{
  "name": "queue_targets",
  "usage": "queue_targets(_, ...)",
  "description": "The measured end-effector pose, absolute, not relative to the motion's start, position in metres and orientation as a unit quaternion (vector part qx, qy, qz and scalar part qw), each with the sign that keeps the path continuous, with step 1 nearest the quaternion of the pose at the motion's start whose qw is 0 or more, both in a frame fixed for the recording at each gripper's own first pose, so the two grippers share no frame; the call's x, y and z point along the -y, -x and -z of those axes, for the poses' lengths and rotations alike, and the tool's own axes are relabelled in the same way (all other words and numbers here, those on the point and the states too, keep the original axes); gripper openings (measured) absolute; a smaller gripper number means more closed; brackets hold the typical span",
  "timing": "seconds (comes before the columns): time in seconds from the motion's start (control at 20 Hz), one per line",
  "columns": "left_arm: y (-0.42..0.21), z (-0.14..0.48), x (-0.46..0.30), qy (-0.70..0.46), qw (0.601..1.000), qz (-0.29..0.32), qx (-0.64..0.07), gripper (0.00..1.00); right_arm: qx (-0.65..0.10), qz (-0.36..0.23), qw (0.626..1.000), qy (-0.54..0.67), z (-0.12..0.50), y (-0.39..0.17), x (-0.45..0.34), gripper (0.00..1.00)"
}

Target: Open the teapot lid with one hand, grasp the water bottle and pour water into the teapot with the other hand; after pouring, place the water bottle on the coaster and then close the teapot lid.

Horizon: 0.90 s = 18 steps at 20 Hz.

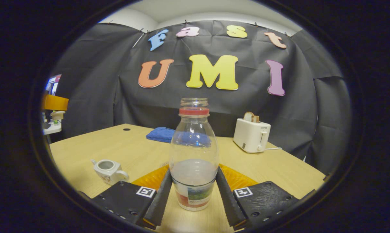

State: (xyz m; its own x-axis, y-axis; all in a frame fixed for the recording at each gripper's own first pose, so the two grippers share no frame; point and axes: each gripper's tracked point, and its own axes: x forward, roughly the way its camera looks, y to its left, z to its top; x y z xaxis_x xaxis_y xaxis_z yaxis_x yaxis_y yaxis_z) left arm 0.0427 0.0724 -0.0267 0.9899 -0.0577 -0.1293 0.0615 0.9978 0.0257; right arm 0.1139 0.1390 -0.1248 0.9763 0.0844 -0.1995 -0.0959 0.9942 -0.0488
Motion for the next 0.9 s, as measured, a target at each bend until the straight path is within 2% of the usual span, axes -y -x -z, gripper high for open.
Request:
queue_targets(0.35,-0.027,0.01,-0.078,-0.029,0.998,0.041,-0.049,0.04,-0.121,-0.02,0.977,0.176,0.114,-0.115,-0.131,0.73)
queue_targets(0.6,-0.021,0.005,-0.099,-0.031,0.998,0.027,-0.046,0.04,-0.107,-0.044,0.941,0.319,0.112,-0.113,-0.149,0.75)
queue_targets(0.9,-0.023,0.006,-0.122,-0.01,0.999,0.014,-0.05,0.04,-0.103,-0.022,0.892,0.44,0.113,-0.126,-0.157,0.75)
